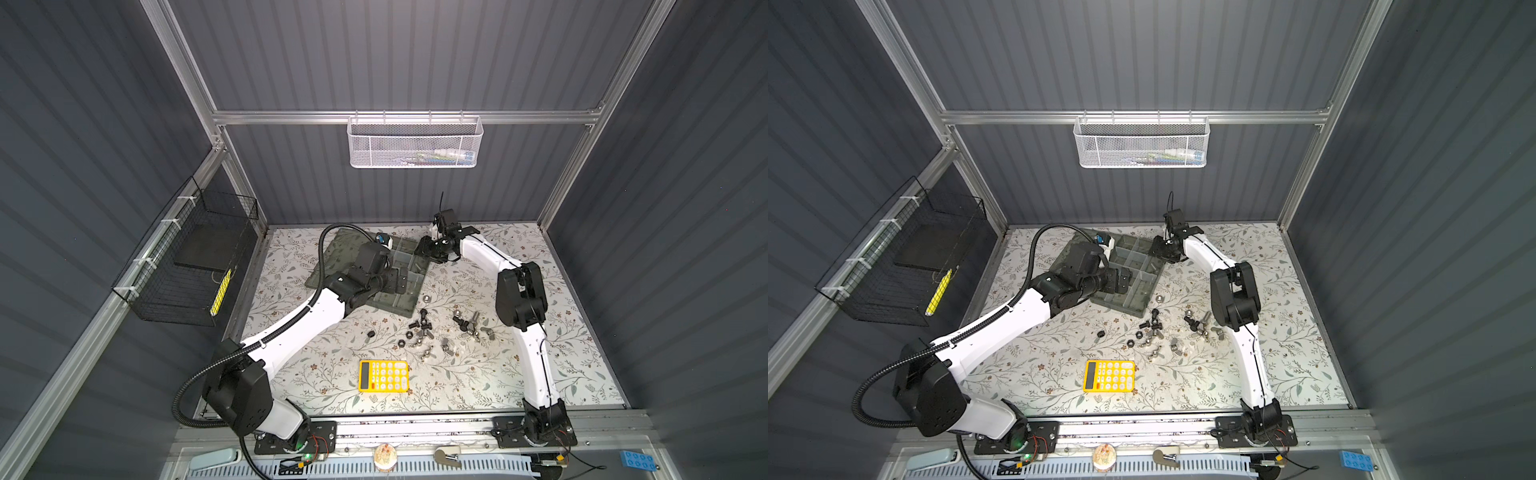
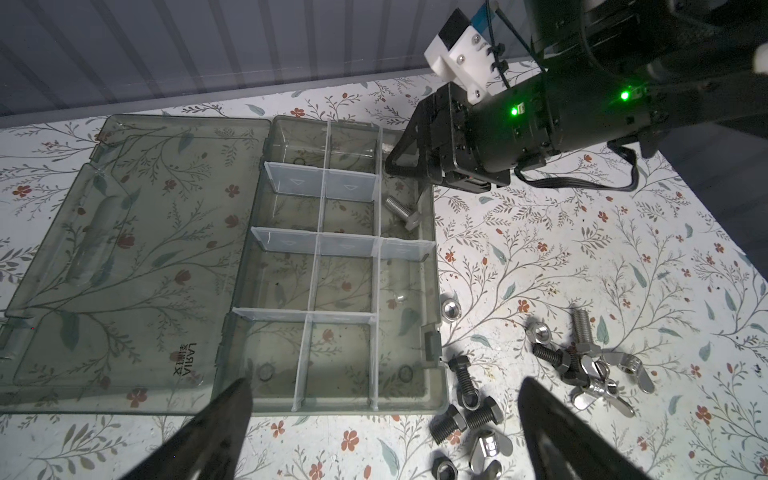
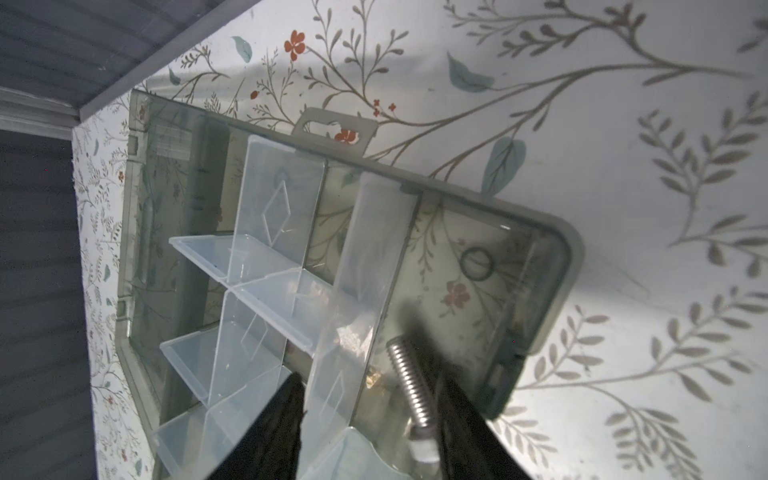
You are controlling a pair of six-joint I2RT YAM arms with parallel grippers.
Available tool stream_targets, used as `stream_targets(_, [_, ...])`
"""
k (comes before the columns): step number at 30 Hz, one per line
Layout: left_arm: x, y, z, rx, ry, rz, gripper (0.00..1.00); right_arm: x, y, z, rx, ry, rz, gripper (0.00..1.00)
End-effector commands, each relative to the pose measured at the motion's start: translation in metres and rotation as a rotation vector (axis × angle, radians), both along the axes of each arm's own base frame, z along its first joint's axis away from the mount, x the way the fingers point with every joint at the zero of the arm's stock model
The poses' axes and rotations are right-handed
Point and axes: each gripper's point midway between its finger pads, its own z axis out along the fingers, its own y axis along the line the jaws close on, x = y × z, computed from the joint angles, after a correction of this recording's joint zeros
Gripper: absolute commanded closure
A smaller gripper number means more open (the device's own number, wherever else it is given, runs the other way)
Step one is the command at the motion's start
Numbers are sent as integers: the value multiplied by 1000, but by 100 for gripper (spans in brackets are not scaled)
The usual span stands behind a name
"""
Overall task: Sort the screws and nuts into containers
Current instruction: 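Open the right gripper to drop the bolt into the compartment, then move the right gripper back over the bolt pile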
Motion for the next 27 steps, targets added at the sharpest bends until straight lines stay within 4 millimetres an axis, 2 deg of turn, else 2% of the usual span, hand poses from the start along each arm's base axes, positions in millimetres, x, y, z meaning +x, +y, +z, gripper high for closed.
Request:
stream_targets(1, [-3, 4, 28, -21, -40, -17, 0, -2, -5, 42, -19, -77, 1, 40])
stream_targets(7, [-7, 6, 30, -15, -27, -19, 0, -13, -15, 62, -61, -111, 13, 30])
stream_targets(9, [-9, 5, 32, -23, -23, -26, 0, -17, -19, 68, -74, -123, 16, 18])
stream_targets(10, [-10, 5, 32, -23, -17, -27, 0, -20, -21, 71, -82, -127, 18, 7])
stream_targets(11, [-11, 5, 33, -25, -16, -28, 0, -22, -23, 73, -90, -131, 20, 1])
stream_targets(21, [-13, 4, 35, -13, 18, -37, 0, -55, -64, 93, -222, -153, -26, 1])
stream_targets(27, [-13, 0, 33, -3, 50, -48, 0, -84, -104, 108, -379, -89, -78, 1])
